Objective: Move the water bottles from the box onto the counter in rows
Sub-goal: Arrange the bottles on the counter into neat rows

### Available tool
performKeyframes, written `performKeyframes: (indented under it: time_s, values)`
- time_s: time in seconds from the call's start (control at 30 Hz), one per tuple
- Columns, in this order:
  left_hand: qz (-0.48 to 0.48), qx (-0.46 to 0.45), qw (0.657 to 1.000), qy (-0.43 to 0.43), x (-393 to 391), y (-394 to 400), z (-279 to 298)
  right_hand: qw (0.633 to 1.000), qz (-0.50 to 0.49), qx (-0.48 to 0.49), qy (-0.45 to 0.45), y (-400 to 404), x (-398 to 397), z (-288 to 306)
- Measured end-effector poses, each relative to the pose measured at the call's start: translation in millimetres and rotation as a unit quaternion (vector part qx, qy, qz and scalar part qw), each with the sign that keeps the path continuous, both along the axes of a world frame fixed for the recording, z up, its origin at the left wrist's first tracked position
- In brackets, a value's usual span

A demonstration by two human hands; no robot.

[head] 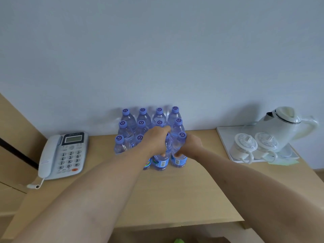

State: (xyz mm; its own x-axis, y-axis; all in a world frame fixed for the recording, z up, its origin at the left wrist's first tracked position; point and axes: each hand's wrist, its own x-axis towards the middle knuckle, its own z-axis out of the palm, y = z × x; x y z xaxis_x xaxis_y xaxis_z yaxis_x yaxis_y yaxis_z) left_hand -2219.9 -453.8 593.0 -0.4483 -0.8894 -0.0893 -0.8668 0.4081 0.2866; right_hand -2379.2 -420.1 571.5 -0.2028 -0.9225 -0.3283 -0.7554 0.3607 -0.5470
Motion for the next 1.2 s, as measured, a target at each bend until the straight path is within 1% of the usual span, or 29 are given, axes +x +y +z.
performKeyframes:
  time_s: [0.17, 0.4, 0.5, 0.7, 0.83, 0.9, 1.0, 1.1, 1.2]
  values:
    - [-0.009, -0.032, 0.999, -0.012, 1, 3, -2, 0.998, -0.042, -0.026, -0.033, 6, -4, -2]
    - [-0.026, -0.068, 0.997, -0.038, 1, 3, -5, 0.996, -0.059, -0.034, -0.053, 4, 2, -4]
    - [-0.037, -0.080, 0.995, -0.054, 1, 5, -6, 0.997, -0.056, -0.032, -0.042, 2, 3, -3]
    - [-0.050, -0.076, 0.991, -0.102, 3, 7, -6, 0.998, -0.034, -0.035, -0.030, 6, 2, -5]
    - [-0.059, -0.054, 0.989, -0.126, 4, 4, -2, 0.999, -0.020, -0.030, -0.003, 8, 1, -3]
    - [-0.059, -0.042, 0.991, -0.115, 6, 2, 2, 0.999, -0.024, -0.039, 0.007, 6, -1, 0]
    - [-0.051, -0.052, 0.994, -0.080, 10, 0, 4, 0.997, -0.022, -0.076, 0.016, 3, -1, 8]
    - [-0.020, -0.047, 0.997, -0.054, 15, -1, 6, 0.990, -0.041, -0.129, 0.025, 1, 3, 18]
    - [0.011, -0.019, 0.999, -0.048, 23, -3, 4, 0.987, -0.051, -0.146, 0.046, -2, 8, 27]
